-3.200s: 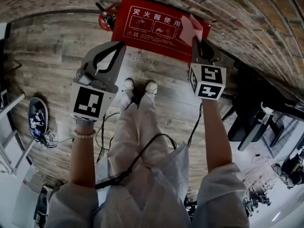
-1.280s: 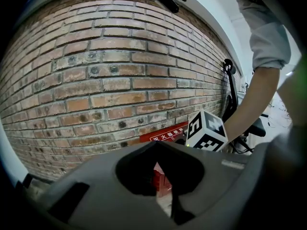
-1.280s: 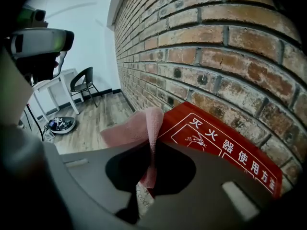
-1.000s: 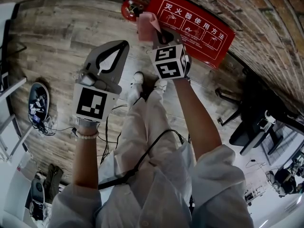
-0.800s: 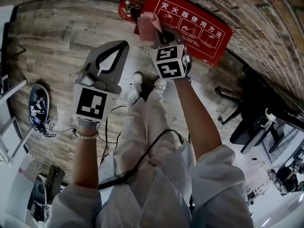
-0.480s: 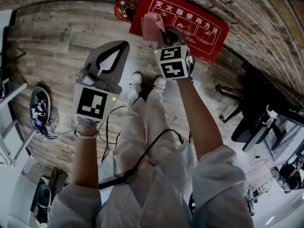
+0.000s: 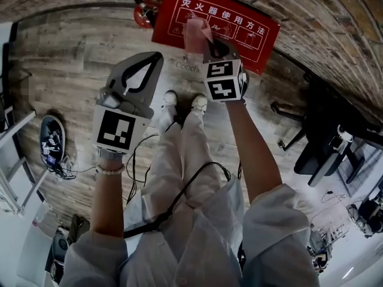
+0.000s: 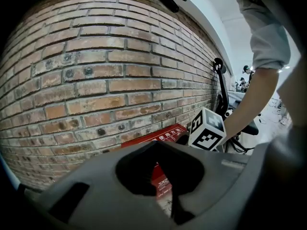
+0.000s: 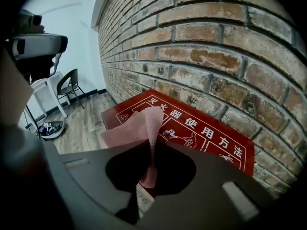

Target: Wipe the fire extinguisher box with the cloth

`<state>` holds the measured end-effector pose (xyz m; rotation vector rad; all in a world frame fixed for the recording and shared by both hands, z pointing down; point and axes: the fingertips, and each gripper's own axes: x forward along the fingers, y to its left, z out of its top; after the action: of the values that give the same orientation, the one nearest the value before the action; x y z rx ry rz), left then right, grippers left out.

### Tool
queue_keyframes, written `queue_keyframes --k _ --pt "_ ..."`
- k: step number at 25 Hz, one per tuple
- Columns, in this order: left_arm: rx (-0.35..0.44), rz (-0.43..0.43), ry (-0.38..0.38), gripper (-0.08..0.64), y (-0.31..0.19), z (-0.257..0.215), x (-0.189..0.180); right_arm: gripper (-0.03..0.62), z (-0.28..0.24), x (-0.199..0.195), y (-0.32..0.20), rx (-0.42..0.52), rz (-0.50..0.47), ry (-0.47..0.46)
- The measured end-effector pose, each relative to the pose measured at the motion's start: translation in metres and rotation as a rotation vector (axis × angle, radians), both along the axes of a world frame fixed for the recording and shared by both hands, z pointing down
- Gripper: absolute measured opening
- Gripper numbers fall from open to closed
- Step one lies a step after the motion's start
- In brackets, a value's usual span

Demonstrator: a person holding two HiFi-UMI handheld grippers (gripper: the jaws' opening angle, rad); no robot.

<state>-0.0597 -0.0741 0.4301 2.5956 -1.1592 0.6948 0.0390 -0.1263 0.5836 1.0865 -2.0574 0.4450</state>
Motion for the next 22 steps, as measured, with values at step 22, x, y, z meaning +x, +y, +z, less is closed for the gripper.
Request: queue_keyframes --k 22 --pt "-0.001 0.078 -0.001 -0.011 0.011 -0.002 0.059 0.02 0.0 0.104 0.02 0.006 0.159 0.014"
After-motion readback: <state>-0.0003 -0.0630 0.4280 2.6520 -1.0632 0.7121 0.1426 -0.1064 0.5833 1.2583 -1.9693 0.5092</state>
